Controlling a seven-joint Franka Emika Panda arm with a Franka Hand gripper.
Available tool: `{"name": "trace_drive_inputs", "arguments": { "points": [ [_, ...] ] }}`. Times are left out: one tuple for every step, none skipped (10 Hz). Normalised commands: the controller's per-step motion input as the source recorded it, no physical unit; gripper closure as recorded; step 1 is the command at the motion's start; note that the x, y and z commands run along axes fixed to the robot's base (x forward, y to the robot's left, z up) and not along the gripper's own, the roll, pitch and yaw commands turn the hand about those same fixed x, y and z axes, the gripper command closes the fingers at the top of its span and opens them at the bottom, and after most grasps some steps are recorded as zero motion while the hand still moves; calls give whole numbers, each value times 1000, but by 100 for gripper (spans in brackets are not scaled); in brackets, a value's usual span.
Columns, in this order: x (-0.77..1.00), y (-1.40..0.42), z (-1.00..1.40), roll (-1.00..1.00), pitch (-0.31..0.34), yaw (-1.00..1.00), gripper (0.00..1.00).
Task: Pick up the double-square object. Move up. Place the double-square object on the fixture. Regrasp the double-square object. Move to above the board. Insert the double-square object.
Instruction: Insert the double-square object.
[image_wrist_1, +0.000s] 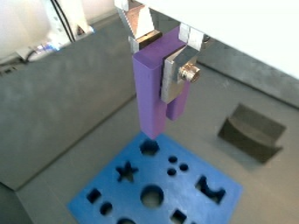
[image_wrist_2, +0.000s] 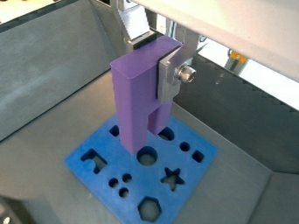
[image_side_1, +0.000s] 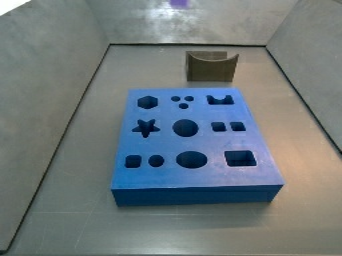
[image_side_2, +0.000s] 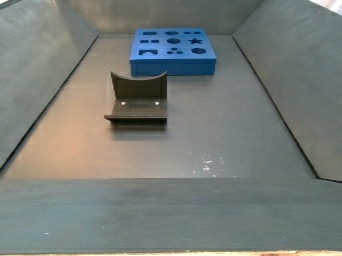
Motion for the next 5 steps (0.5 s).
{"name": "trace_drive_inputs", "arguments": {
  "points": [
    [469,-46,-463,-114,-194,-137,100],
    [469,-66,-523,-66,-191,-120,100],
    [469,-83,-589,-9,-197,-97,100],
    [414,-106,-631,0,-240,-89,100],
    [383,-117,-649,0,-237,-60,100]
  ]
}}
